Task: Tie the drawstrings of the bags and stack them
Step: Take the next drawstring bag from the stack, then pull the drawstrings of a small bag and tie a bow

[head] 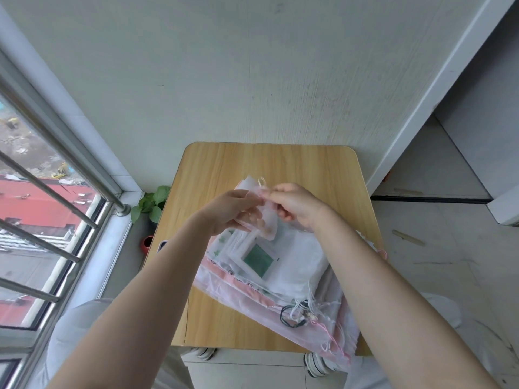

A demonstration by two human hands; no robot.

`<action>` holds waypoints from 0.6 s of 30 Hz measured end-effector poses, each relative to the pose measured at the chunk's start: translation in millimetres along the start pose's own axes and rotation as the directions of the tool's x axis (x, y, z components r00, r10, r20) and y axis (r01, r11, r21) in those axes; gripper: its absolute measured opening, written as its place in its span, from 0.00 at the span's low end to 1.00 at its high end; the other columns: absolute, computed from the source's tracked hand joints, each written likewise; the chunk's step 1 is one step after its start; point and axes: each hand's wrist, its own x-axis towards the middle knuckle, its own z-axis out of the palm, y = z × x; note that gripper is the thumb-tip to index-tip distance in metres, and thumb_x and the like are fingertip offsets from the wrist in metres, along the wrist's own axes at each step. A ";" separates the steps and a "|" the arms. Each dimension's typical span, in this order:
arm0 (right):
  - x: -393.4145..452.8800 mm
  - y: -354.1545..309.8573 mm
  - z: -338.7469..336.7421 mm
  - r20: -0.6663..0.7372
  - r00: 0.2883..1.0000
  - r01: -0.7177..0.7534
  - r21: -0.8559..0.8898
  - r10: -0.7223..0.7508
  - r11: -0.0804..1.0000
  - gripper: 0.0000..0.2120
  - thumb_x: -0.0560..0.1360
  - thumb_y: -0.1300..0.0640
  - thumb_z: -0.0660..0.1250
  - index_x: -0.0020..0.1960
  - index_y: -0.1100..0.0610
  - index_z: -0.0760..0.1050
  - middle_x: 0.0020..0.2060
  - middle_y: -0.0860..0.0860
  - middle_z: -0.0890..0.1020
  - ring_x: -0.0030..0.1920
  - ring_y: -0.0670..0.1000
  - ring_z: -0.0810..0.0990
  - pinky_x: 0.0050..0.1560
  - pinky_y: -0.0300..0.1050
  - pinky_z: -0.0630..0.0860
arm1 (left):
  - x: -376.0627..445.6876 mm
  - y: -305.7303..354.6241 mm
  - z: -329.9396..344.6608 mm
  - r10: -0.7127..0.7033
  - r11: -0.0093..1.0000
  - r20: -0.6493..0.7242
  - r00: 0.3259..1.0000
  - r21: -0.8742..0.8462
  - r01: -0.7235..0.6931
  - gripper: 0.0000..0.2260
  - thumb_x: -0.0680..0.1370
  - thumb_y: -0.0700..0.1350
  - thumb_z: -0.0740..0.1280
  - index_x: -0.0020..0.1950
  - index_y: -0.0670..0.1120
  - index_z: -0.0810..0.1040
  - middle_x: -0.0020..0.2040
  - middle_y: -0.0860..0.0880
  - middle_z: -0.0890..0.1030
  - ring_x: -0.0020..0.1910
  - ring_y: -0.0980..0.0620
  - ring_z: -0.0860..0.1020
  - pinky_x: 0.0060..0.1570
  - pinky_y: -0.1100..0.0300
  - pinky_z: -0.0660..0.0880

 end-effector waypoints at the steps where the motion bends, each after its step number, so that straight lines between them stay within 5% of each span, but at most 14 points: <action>1: 7.6 -0.2 -2.6 -0.065 0.997 -0.031 0.021 0.033 0.999 0.12 0.76 0.48 0.70 0.42 0.56 0.75 0.28 0.49 0.71 0.26 0.47 0.66 0.25 0.40 0.59 | 8.7 -0.4 -4.5 -0.056 0.997 0.021 0.998 -0.049 0.057 0.11 0.80 0.44 0.66 0.60 0.40 0.77 0.46 0.42 0.84 0.43 0.47 0.84 0.43 0.55 0.81; 5: 44.5 -4.4 -10.8 -0.200 0.970 -0.105 0.184 0.142 0.977 0.08 0.79 0.56 0.64 0.45 0.59 0.76 0.30 0.54 0.73 0.25 0.50 0.69 0.24 0.38 0.62 | 45.7 -2.0 -18.1 -0.117 0.942 -0.090 0.989 -0.326 0.082 0.15 0.76 0.34 0.68 0.62 0.35 0.74 0.48 0.40 0.83 0.42 0.46 0.83 0.40 0.56 0.82; 9: 80.4 -29.9 -16.1 -0.238 0.963 -0.023 0.402 0.129 0.915 0.11 0.79 0.59 0.67 0.56 0.67 0.76 0.38 0.60 0.81 0.33 0.56 0.81 0.32 0.45 0.80 | 87.2 18.3 -28.9 -0.093 0.910 -0.341 0.936 -0.411 -0.059 0.22 0.73 0.29 0.68 0.66 0.33 0.71 0.46 0.37 0.83 0.41 0.43 0.84 0.42 0.55 0.82; 11: 97.8 -40.6 -23.2 -0.255 0.962 0.037 0.477 0.099 0.878 0.11 0.78 0.60 0.68 0.55 0.67 0.76 0.46 0.63 0.82 0.40 0.58 0.84 0.46 0.50 0.83 | 106.3 33.3 -35.2 -0.055 0.912 -0.420 0.906 -0.390 -0.125 0.27 0.71 0.33 0.69 0.71 0.39 0.68 0.49 0.40 0.83 0.49 0.44 0.82 0.53 0.54 0.79; 14: 106.6 -44.8 -30.9 -0.305 0.949 0.057 0.425 0.084 0.904 0.04 0.78 0.66 0.65 0.52 0.67 0.73 0.47 0.64 0.78 0.42 0.59 0.83 0.52 0.52 0.82 | 120.0 39.4 -44.4 -0.017 0.961 -0.468 0.883 -0.251 -0.114 0.31 0.75 0.39 0.69 0.76 0.47 0.63 0.62 0.45 0.77 0.65 0.45 0.72 0.70 0.48 0.67; 18: 94.9 -31.7 -31.3 -0.281 0.954 -0.006 0.325 0.102 0.946 0.05 0.77 0.69 0.61 0.45 0.63 0.73 0.45 0.63 0.77 0.40 0.60 0.82 0.46 0.52 0.83 | 112.0 24.6 -41.8 -0.002 0.993 -0.488 0.873 -0.105 -0.056 0.24 0.77 0.40 0.66 0.73 0.47 0.69 0.65 0.45 0.76 0.62 0.47 0.75 0.67 0.48 0.70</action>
